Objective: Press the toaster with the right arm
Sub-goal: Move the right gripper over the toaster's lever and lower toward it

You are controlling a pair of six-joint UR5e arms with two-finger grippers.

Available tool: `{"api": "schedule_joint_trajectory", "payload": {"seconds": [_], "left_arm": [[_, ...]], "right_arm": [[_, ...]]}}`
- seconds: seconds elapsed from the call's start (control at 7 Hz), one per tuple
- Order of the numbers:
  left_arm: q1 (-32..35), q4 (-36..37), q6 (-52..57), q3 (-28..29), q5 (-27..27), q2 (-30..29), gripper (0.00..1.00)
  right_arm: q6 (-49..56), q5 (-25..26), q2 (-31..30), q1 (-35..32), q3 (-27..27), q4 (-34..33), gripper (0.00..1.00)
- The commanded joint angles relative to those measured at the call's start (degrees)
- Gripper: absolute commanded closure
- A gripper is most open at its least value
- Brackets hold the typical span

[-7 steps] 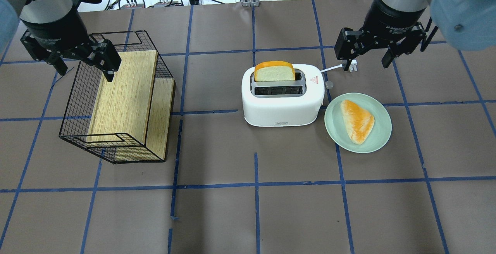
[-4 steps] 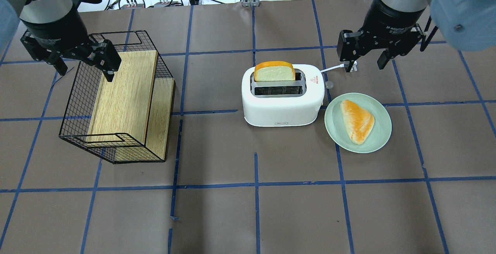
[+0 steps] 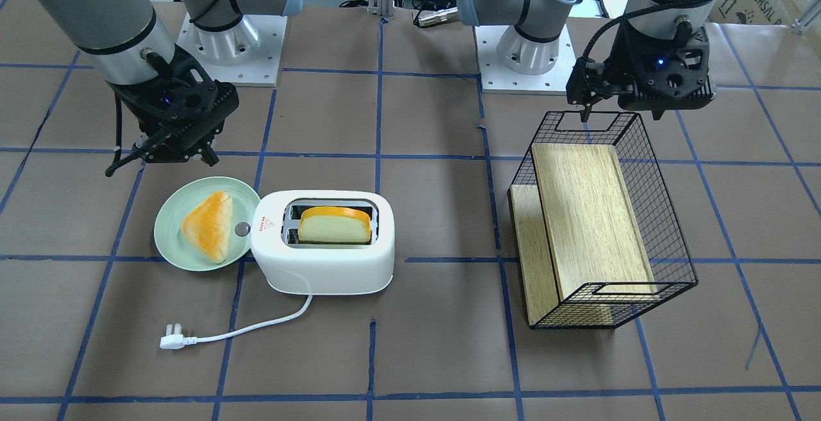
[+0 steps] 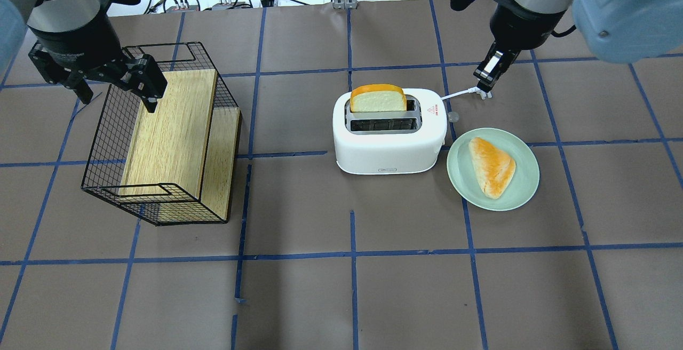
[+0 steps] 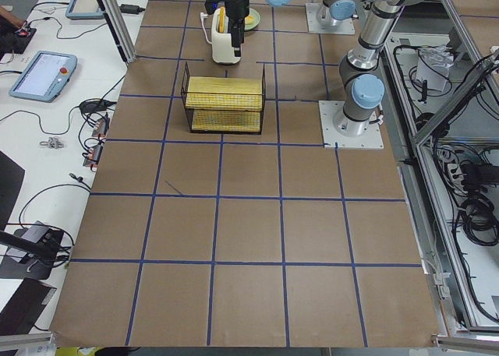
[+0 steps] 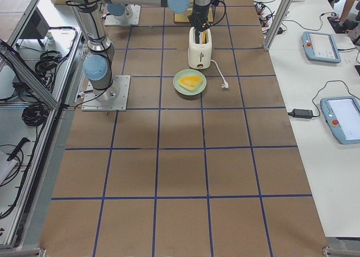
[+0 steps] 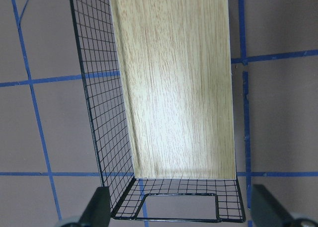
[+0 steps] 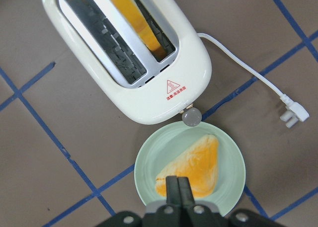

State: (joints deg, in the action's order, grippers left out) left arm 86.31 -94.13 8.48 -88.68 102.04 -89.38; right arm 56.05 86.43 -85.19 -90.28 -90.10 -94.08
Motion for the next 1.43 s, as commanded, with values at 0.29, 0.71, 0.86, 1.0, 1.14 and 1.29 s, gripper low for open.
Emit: {"api": "schedule_joint_trajectory", "payload": {"seconds": [0.29, 0.71, 0.86, 1.0, 1.14, 1.29], "left_arm": [[0.0, 0.0, 0.0, 0.0, 0.0, 0.0, 0.0], [0.0, -0.1, 0.0, 0.0, 0.0, 0.0, 0.0], [0.0, 0.0, 0.0, 0.0, 0.0, 0.0, 0.0], [0.0, 0.0, 0.0, 0.0, 0.0, 0.0, 0.0], [0.0, 0.0, 0.0, 0.0, 0.0, 0.0, 0.0], [0.0, 0.0, 0.0, 0.0, 0.0, 0.0, 0.0]], "right_arm": [[23.3, 4.3, 3.3, -0.7, -2.5, -5.6, 0.94], [28.7, 3.5, 4.0, -1.0, -9.5, -16.5, 0.94], [30.8, 3.6, 4.2, -1.0, -10.3, -16.7, 0.94], [30.6, 3.5, 4.4, -1.0, -10.4, -17.2, 0.94], [29.9, 3.5, 5.5, -1.0, -10.4, -18.3, 0.93], [29.5, 3.5, 7.6, -1.4, -10.3, -20.3, 0.93]]}}
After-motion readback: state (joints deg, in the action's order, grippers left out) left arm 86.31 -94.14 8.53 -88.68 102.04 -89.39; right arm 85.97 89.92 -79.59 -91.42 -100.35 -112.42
